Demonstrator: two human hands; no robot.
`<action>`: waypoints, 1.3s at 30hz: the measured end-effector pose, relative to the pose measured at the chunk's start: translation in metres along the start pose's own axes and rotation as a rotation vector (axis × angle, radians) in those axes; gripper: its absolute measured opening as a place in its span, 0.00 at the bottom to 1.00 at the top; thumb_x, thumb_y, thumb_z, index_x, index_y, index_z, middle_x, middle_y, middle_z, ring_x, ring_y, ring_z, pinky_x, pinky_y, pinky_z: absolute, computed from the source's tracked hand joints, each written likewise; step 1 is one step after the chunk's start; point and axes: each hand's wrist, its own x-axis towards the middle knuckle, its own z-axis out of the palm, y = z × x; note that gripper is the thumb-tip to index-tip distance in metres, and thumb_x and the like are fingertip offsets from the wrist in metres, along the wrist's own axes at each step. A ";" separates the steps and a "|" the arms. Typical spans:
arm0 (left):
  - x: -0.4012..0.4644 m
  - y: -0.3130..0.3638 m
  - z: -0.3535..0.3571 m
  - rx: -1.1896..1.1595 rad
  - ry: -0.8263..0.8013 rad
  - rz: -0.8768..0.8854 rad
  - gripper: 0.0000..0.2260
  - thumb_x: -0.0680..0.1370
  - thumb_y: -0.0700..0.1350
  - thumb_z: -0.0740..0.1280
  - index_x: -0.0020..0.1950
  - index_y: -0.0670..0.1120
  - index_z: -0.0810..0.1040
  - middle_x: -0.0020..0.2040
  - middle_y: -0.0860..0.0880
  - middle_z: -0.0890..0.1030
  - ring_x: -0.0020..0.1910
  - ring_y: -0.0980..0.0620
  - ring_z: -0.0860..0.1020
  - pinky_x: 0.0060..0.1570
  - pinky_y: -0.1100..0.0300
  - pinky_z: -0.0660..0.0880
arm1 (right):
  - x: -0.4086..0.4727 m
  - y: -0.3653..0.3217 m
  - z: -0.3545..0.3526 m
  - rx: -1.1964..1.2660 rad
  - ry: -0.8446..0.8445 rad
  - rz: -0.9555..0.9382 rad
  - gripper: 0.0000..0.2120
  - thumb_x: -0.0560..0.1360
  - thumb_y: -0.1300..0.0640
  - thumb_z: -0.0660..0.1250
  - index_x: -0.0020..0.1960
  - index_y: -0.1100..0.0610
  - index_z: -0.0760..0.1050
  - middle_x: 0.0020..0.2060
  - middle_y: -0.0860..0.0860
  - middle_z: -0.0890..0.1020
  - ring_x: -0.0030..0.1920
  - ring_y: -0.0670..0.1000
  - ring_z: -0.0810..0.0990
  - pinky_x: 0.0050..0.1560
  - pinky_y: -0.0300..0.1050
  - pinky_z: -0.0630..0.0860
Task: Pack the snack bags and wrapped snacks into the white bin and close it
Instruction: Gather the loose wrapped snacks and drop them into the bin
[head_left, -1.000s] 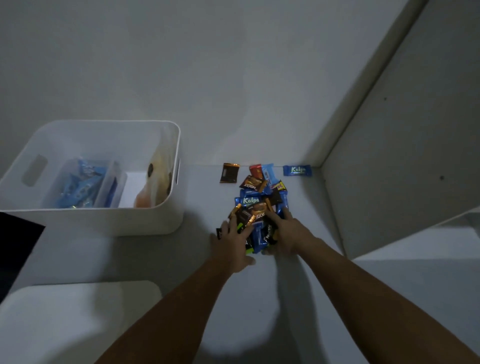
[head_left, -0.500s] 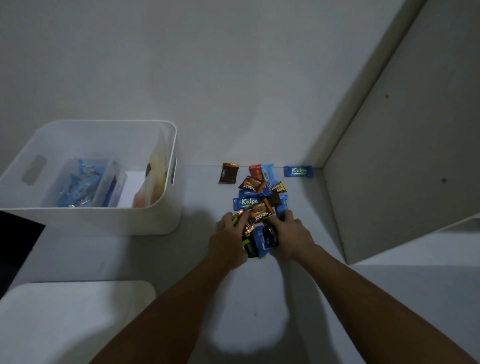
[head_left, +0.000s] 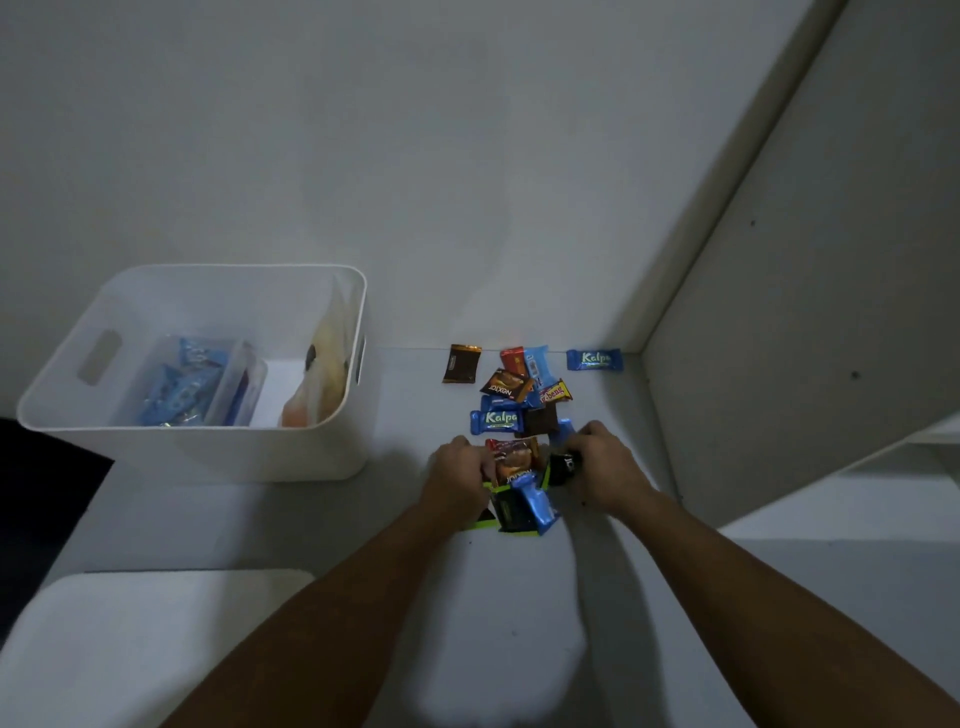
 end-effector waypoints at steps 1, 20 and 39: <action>0.000 0.008 -0.013 0.009 -0.012 -0.003 0.06 0.67 0.36 0.68 0.39 0.46 0.79 0.47 0.43 0.76 0.46 0.43 0.77 0.47 0.53 0.77 | 0.000 -0.003 -0.010 0.005 0.016 -0.012 0.16 0.69 0.59 0.73 0.56 0.54 0.80 0.50 0.52 0.71 0.53 0.55 0.75 0.46 0.41 0.67; -0.008 -0.030 -0.268 -0.198 0.314 -0.016 0.09 0.67 0.30 0.68 0.42 0.41 0.83 0.42 0.51 0.80 0.41 0.53 0.77 0.40 0.69 0.69 | 0.020 -0.231 -0.171 0.477 0.031 -0.271 0.13 0.62 0.70 0.75 0.46 0.66 0.80 0.39 0.62 0.83 0.39 0.61 0.84 0.44 0.62 0.82; -0.023 -0.169 -0.259 -0.362 0.029 -0.360 0.41 0.69 0.34 0.74 0.77 0.45 0.58 0.73 0.42 0.66 0.69 0.41 0.69 0.64 0.54 0.71 | 0.100 -0.348 -0.019 0.449 -0.131 -0.105 0.31 0.71 0.67 0.71 0.71 0.56 0.67 0.59 0.57 0.74 0.53 0.60 0.79 0.46 0.57 0.83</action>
